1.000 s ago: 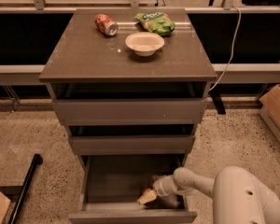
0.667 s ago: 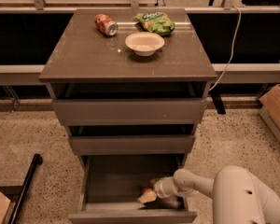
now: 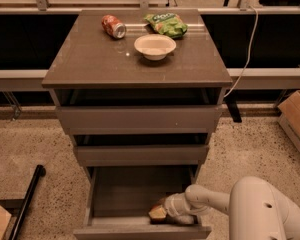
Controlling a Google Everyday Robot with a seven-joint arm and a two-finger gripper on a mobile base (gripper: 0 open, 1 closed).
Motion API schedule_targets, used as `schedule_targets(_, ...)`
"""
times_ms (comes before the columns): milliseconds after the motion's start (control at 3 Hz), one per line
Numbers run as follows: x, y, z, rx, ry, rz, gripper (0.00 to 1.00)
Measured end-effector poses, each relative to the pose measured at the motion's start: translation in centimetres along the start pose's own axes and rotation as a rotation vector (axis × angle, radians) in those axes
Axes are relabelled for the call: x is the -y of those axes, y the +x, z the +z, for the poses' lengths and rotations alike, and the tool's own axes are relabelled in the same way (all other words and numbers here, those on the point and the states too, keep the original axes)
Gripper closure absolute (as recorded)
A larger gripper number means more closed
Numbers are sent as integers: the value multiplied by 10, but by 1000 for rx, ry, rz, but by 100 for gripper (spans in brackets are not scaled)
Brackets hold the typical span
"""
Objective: Pick apple from bottom drawer and place on counter
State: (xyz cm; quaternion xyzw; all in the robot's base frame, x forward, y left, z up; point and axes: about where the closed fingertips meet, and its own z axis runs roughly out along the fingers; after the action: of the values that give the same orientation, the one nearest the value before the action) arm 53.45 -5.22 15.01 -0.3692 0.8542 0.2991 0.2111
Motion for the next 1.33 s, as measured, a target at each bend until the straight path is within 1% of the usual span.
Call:
schedule_targets(333, -8, 6, 4, -6, -15, 21, 93)
schedule_targets(667, -11, 0, -5, 7, -4, 9, 100)
schedule_targets(1000, -11, -6, -10, 14, 3, -3, 81)
schedule_targets(1333, -8, -15, -15, 37, 13, -18, 58)
